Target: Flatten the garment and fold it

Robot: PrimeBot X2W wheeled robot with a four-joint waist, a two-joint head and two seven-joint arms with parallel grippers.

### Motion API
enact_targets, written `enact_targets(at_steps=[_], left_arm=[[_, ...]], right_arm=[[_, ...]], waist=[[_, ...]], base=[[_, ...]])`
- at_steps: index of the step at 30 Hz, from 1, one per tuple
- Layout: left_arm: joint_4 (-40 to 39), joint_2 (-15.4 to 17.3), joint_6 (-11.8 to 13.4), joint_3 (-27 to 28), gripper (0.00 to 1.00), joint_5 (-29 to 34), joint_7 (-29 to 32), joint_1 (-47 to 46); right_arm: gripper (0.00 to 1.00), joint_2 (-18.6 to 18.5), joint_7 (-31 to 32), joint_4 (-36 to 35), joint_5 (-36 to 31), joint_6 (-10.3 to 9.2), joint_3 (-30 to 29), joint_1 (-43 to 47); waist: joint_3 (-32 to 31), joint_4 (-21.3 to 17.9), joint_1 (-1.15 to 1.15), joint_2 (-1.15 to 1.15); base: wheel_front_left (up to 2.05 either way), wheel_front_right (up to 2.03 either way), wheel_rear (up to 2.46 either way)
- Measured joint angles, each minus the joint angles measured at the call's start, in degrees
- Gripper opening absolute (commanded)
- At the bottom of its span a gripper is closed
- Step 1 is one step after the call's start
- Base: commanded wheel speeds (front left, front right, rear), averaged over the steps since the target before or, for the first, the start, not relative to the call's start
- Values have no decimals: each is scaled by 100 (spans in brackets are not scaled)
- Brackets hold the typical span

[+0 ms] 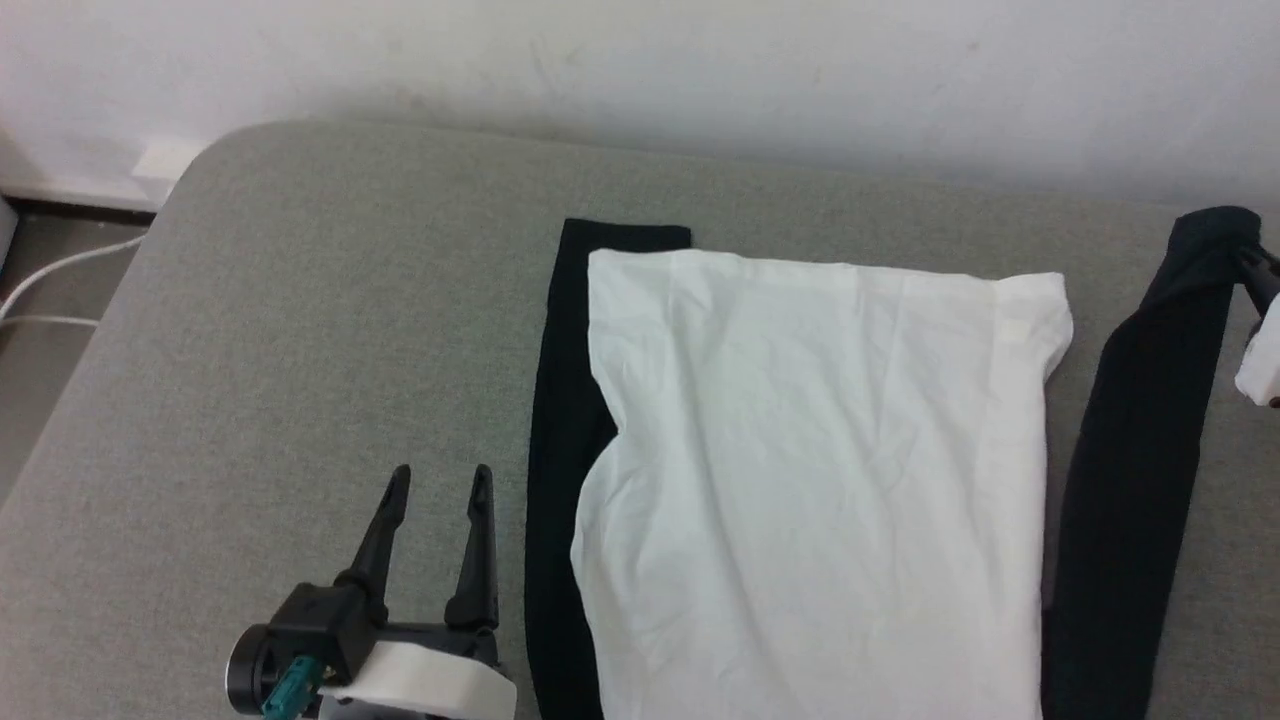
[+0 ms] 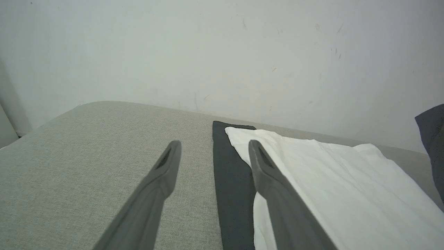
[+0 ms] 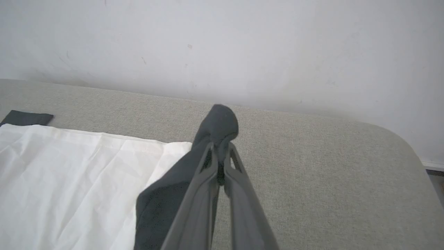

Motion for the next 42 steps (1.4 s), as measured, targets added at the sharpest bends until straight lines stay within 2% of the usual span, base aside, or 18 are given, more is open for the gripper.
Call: enact_targets(at_steps=[5, 8, 13, 17, 23, 31, 42], left_arm=[[24, -2, -44, 46, 100, 0, 0, 208], [37, -3, -86, 67, 100, 0, 0, 292], [2, -4, -93, 118, 100, -1, 0, 341], [1, -7, -126, 109, 100, -1, 0, 341], [4, -15, -138, 68, 100, -9, 0, 329], [78, -22, -138, -141, 100, -108, 0, 151], [172, -22, -78, -376, 100, -216, 0, -7]], right_arm=[[0, -12, 393, -1659, 202, 0, 3, 605], [0, 132, 776, -2621, 143, -2, -79, 951], [0, 806, 1494, -3935, -107, -5, 9, 1339], [0, 1285, 1719, -4163, -342, -5, 474, 1532], [0, 1822, 1525, -3641, -660, -5, 1177, 1524], [0, 2402, 727, -1883, -1050, -5, 1800, 1189], [0, 2638, -265, -11, -1166, -5, 2203, 888]], waist=[[-418, -162, -1, 0], [-647, -233, 0, 0], [-910, -295, 0, 0], [-951, -217, 1, 0], [-857, 24, 1, 0], [-572, 384, 2, 1], [-233, 837, 2, 1]], base=[[0, 0, 0], [0, 0, 0], [0, 0, 0], [0, 0, 0], [0, 0, 0], [0, 0, 0], [0, 0, 0]])
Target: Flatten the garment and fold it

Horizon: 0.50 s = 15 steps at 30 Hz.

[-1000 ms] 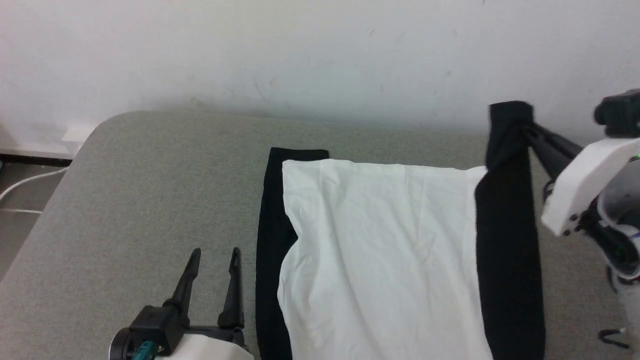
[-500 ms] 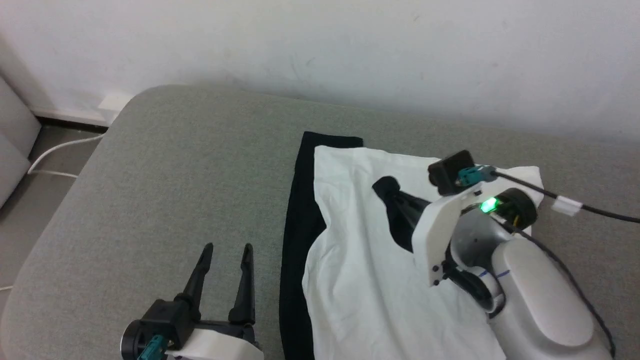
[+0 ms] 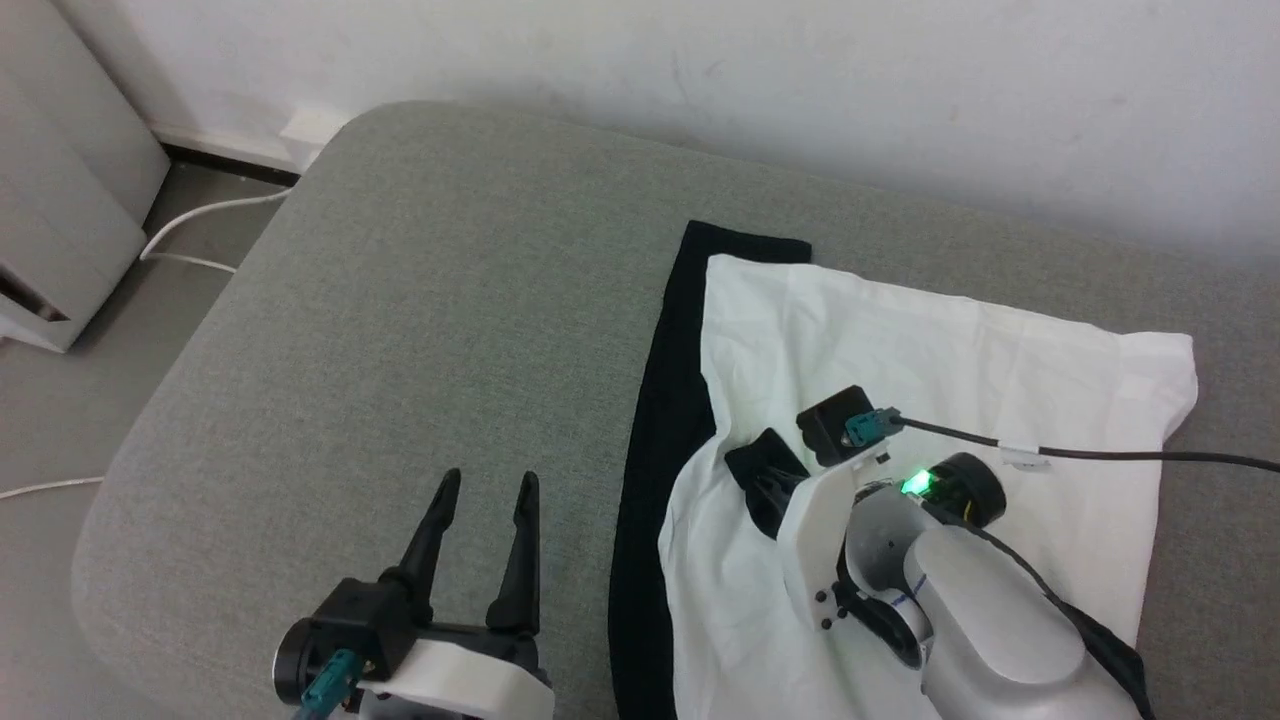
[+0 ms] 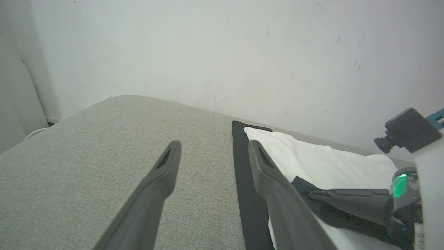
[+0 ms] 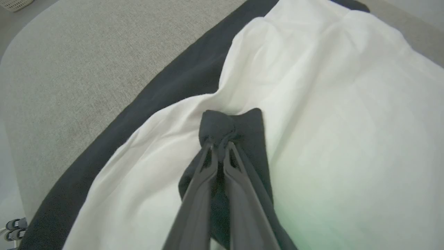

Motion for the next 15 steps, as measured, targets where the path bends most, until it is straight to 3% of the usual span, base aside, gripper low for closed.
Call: enact_targets(at_steps=[8, 9, 10, 15], left_arm=[[126, -1, 4, -86, 100, -41, 0, -79], [145, -1, 16, -92, 100, -41, 0, -79], [163, 0, 24, -91, 100, -41, 0, -79], [207, -1, 46, -33, 100, -36, 0, -79]], right_arm=[[0, 8, -352, 296, 804, 0, 827, -229], [42, 18, -368, 345, 898, 0, 895, -255], [100, 21, -398, 389, 966, 0, 949, -272], [100, 19, -555, 366, 1344, 0, 1290, -422]], waist=[[78, 43, 0, 0], [68, 24, -1, 0], [58, 0, -1, 0], [-40, -150, -1, 0]], base=[[0, 0, 0], [0, 0, 0], [0, 0, 0], [0, 0, 0]])
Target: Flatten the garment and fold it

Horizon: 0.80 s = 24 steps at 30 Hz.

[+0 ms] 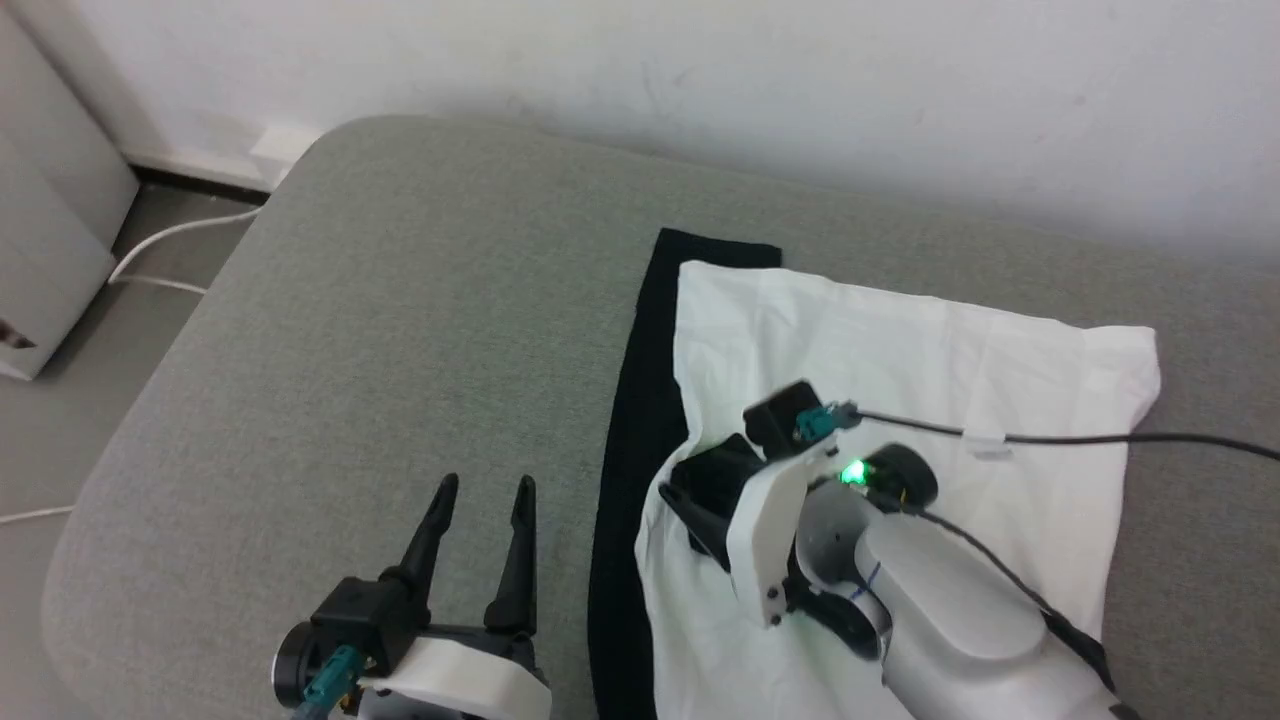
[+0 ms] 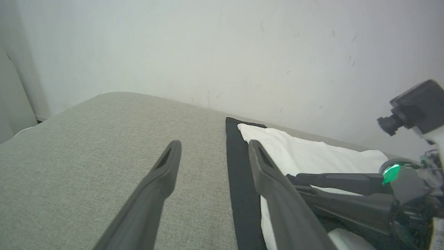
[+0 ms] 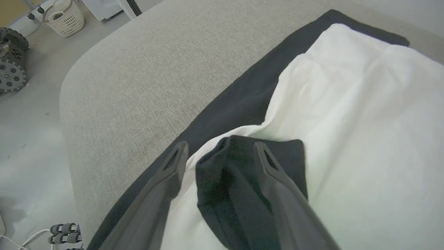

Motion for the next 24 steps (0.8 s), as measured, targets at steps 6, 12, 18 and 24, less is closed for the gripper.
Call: enact_targets(at_steps=[6, 12, 18, 24], left_arm=[[-5, 2, -32, 235, 100, 59, 0, 8], [-47, 2, -108, 417, 100, 49, 0, 9], [-47, 2, -124, 538, 100, 49, -1, 8], [122, 7, -146, 639, 100, 38, 5, 4]], right_arm=[[100, -178, -358, -409, 311, 1, -153, -527], [100, -1266, -1313, -972, -66, 0, -593, -805], [100, -1924, -2080, -1585, -599, 0, -1490, -113], [100, -1740, -2349, -2603, -1234, 0, -2766, 1383]], waist=[[-177, -311, 0, 0], [-369, -695, 0, 0], [-493, -1082, 0, 0], [-500, -1459, 0, 0]], base=[[0, 0, 0], [0, 0, 0], [0, 0, 0], [0, 0, 0]])
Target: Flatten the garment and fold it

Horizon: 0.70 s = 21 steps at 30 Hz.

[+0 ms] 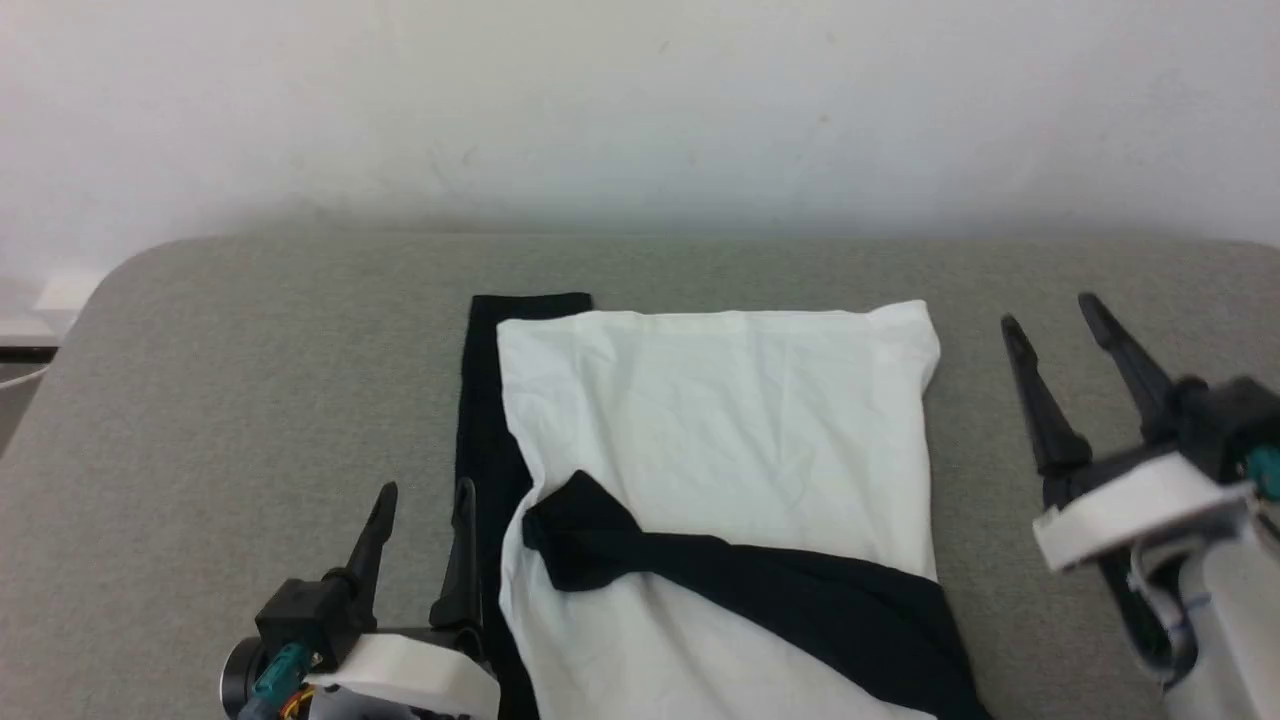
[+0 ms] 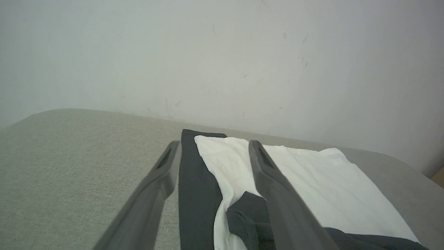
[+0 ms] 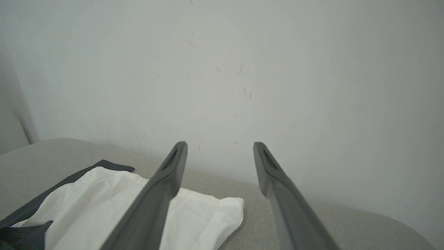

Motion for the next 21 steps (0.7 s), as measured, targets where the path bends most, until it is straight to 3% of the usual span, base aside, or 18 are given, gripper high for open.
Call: enact_targets(at_steps=[5, 9, 17, 21], left_arm=[[261, 118, 70, 42, 100, 3, 381, -135], [446, 421, 40, 68, 100, 31, 837, -578], [1125, 1337, -509, -19, 100, -321, 3064, -2345], [1593, 1901, -586, -133, 100, -531, 4257, -3265]], right_arm=[[100, 762, -22, -916, -325, 0, -767, 1086], [100, 1288, -21, -1430, -447, 0, -1102, 1533], [100, 1518, 149, -2063, -485, 0, -1215, 1632], [100, 1526, 199, -2185, -437, 0, -1202, 1553]], waist=[[62, -301, 0, 0], [177, -529, 0, 0], [734, -858, 1, 0], [1067, -1020, 2, 0]], base=[[0, 0, 0], [0, 0, 0], [0, 0, 0], [0, 0, 0]])
